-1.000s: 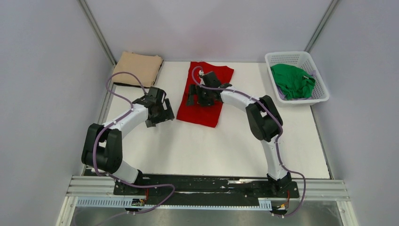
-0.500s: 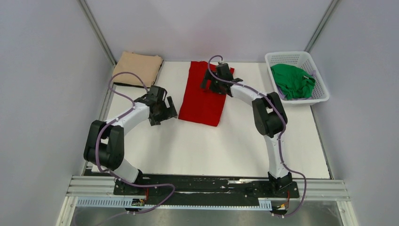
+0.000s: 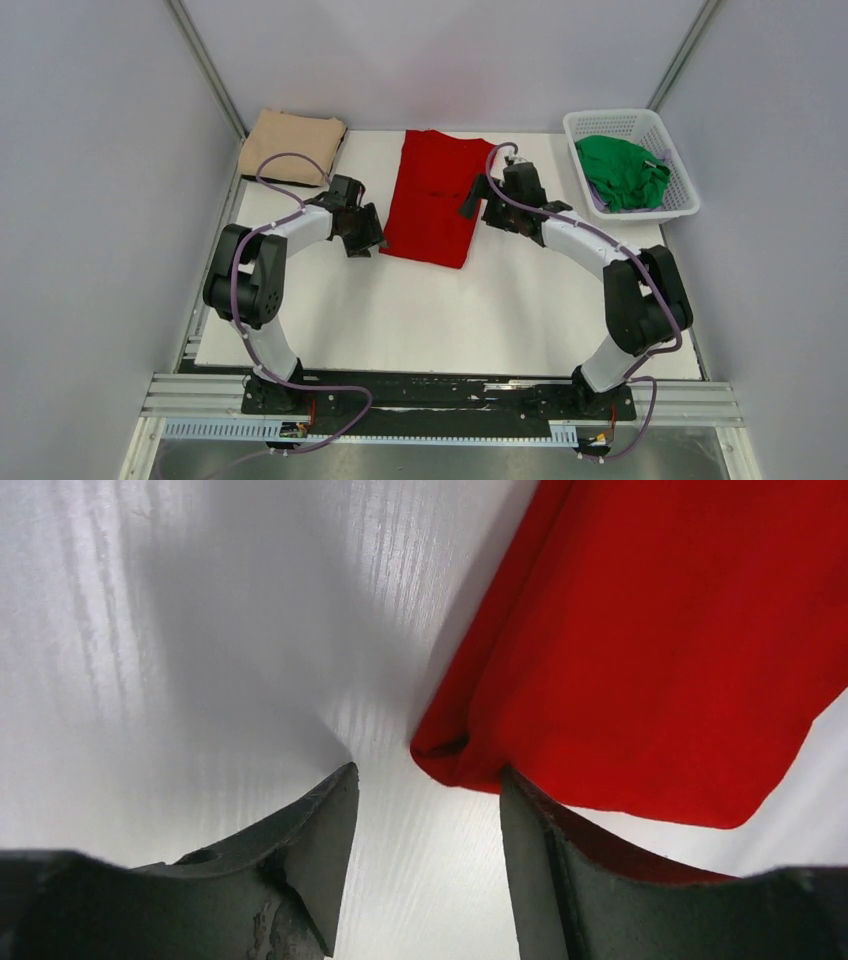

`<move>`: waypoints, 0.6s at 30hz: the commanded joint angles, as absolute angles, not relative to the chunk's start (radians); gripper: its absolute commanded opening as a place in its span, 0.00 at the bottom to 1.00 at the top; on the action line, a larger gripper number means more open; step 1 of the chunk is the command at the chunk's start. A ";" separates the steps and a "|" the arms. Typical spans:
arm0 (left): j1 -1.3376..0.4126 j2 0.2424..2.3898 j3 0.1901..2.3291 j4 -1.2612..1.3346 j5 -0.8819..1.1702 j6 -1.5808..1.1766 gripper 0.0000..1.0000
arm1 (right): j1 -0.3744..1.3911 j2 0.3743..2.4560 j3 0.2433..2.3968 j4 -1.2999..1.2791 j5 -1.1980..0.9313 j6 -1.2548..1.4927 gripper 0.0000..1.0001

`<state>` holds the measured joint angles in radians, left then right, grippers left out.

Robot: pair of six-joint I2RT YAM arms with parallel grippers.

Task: Fold and stack the t-shirts
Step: Grab one side of the 2/3 rectangular tshirt with both arms

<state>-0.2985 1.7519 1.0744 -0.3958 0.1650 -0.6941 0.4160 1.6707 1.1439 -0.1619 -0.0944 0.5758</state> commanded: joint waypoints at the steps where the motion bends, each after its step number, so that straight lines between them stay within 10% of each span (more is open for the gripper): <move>1: -0.299 1.808 1.104 -0.358 0.256 -0.676 0.59 | 0.408 1.619 1.020 -0.153 -0.146 0.590 1.00; 18: -0.299 1.901 1.108 -0.365 0.190 -0.680 0.03 | 0.448 1.668 0.955 -0.160 -0.318 0.604 0.77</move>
<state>-0.2985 1.8458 1.1057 -0.3470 0.2611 -0.6933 0.4171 1.6619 0.9657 -0.1959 -0.2638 0.6003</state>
